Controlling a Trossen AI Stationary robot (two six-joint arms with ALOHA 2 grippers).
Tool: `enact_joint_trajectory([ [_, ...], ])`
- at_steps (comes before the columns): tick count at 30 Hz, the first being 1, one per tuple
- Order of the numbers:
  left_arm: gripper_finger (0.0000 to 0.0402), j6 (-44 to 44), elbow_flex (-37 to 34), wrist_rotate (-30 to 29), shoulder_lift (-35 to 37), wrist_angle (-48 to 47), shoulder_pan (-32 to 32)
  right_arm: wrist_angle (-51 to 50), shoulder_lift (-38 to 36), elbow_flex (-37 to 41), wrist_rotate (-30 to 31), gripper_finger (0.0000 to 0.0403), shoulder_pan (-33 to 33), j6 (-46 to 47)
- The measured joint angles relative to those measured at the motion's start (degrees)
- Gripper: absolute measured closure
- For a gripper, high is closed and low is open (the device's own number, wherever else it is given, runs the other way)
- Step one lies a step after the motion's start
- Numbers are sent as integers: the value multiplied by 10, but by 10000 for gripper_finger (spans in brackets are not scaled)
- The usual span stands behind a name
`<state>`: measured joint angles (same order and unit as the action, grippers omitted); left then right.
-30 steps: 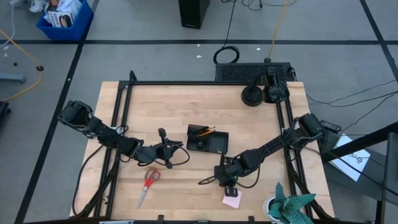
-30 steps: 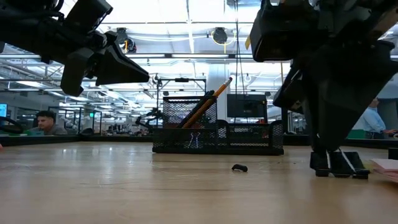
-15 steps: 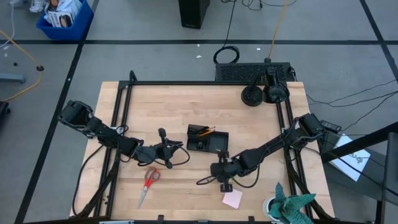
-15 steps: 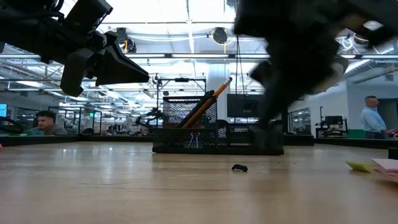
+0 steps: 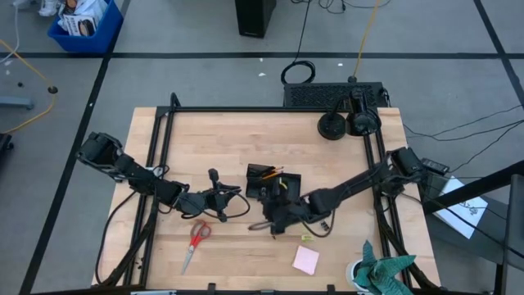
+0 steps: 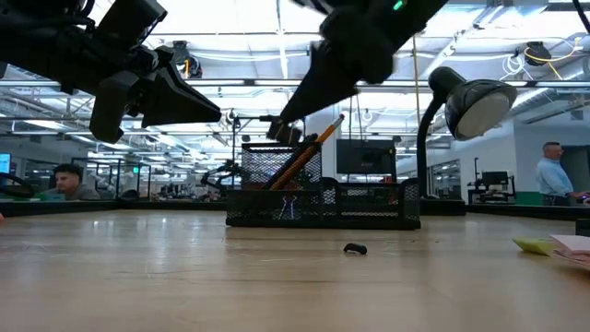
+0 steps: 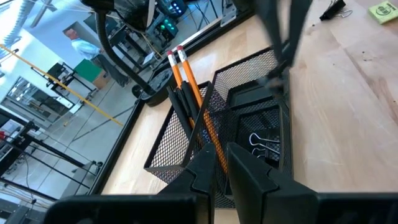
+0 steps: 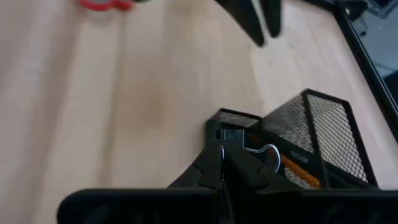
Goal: Pick and place office supplies into organizer
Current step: Put the left binder clip into the bottom left section of the desk organizer
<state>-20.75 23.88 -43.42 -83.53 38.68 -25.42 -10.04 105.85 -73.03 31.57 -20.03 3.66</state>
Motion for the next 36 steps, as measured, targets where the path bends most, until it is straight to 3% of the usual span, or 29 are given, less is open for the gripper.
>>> enact_joint_trajectory([
  [11, 355, 0, 0, 0, 0, -5, 0, 4, 64, 0, -15, 402, 47, -3],
  [21, 355, 0, 0, 0, 0, -10, 0, 8, 66, 0, -17, 403, 60, 1],
  [26, 355, 0, 0, 0, 0, -11, 0, -2, 66, 0, -49, 401, 65, 25],
  [36, 355, 1, 0, 0, 0, -13, 0, -3, 66, 0, -76, 372, 71, 27],
])
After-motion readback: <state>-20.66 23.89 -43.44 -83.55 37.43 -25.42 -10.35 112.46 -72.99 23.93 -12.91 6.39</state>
